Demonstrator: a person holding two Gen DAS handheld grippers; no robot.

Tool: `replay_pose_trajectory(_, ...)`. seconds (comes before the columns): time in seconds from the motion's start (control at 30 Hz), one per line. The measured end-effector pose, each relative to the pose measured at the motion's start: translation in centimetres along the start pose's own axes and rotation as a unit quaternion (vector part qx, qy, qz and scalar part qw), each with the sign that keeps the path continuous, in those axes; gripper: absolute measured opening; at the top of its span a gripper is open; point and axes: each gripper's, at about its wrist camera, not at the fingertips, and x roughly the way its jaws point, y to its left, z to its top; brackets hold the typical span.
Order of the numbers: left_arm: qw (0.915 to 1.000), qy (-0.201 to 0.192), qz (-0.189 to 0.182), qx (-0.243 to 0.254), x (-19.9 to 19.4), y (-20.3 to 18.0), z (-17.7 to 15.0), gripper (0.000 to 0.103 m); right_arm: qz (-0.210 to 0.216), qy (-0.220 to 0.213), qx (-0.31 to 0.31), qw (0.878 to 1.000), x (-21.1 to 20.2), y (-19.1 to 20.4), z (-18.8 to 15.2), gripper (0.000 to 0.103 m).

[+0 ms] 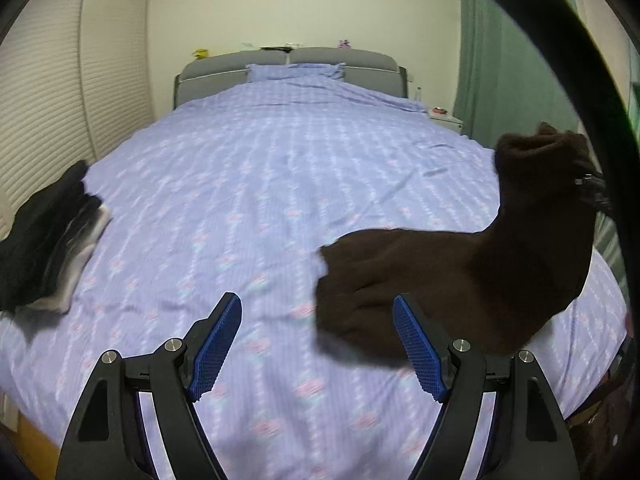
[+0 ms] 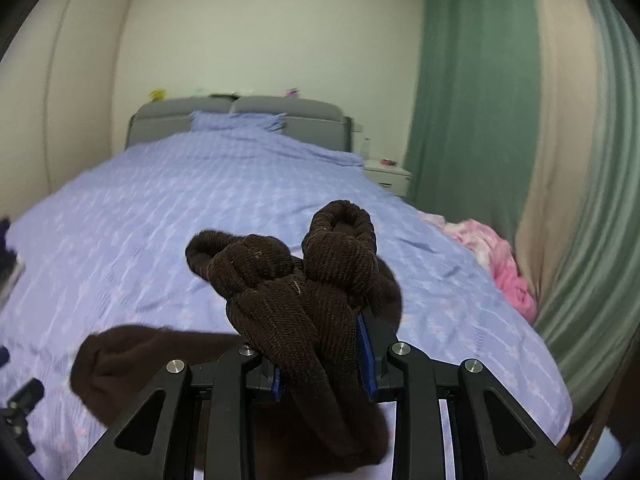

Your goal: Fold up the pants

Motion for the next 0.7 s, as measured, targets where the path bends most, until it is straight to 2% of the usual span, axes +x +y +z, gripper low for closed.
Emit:
replay_pose_trajectory(0.1, 0.9999, 0.004, 0.009, -0.012, -0.3, 1.1, -1.2, 0.078, -0.015, 0.004, -0.051, 0.999, 0.4, 4.8, -0.6, 0.029)
replay_pose_trajectory(0.27, 0.9996, 0.009, 0.009, -0.026, -0.9, 3.1, -2.7, 0.078, -0.048, 0.008, -0.117, 0.992, 1.6, 10.5, -2.3, 0.029)
replay_pose_trajectory(0.4, 0.9994, 0.012, 0.019, -0.025, -1.3, 2.9, -2.8, 0.078, 0.004, 0.039, -0.141, 0.989, 1.9, 13.0, -4.5, 0.03)
replay_pose_trajectory(0.47, 0.9992, 0.014, 0.021, -0.03, -1.8, 3.7, -3.1, 0.078, 0.025, 0.039, -0.156, 0.987, 1.5, 14.3, -5.5, 0.03)
replay_pose_trajectory(0.57, 0.9988, 0.019, 0.028, -0.035, -1.5, 4.7, -3.5, 0.078, 0.051, 0.037, -0.159, 0.985, 1.2, 14.7, -6.5, 0.033)
replay_pose_trajectory(0.7, 0.9984, 0.026, 0.031, -0.039, -1.1, 4.9, -3.8, 0.078, 0.083, 0.059, -0.162, 0.981, 1.7, 14.8, -7.6, 0.035)
